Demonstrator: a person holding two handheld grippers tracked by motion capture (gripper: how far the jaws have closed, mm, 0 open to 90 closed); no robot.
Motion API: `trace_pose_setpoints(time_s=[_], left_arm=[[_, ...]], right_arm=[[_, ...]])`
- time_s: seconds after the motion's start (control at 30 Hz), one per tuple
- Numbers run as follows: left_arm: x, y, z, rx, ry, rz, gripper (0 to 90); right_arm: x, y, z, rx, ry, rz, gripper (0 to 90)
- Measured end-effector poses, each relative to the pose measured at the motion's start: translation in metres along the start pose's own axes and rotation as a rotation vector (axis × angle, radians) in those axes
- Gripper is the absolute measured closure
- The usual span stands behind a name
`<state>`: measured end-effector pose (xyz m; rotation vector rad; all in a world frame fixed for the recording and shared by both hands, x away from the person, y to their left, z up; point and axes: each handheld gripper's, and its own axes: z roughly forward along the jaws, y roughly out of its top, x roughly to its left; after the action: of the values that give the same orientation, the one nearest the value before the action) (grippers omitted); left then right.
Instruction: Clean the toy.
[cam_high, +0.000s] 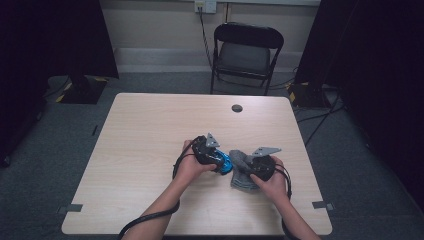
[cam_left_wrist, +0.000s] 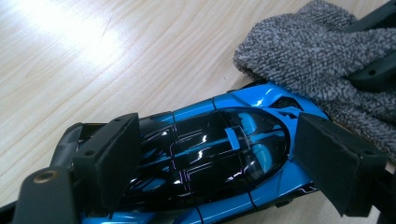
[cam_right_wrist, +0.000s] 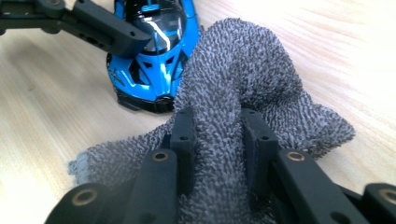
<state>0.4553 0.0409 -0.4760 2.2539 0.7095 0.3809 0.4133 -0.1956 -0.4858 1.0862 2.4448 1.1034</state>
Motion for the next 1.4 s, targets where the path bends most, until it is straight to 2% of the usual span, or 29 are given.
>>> trace_pose_setpoints(time_s=[0.97, 1.3, 1.4], left_arm=[[0.000, 0.002, 0.000, 0.013, 0.001, -0.002, 15.2], [0.000, 0.002, 0.001, 0.011, 0.002, -0.007, 15.2], [0.000, 0.002, 0.000, 0.014, 0.003, -0.005, 15.2]], right_arm=[[0.030, -0.013, -0.009, 0.001, 0.106, -0.036, 69.6], [0.046, -0.012, -0.007, 0.012, 0.160, -0.063, 69.4], [0.050, -0.011, -0.004, 0.015, 0.159, -0.074, 69.4]])
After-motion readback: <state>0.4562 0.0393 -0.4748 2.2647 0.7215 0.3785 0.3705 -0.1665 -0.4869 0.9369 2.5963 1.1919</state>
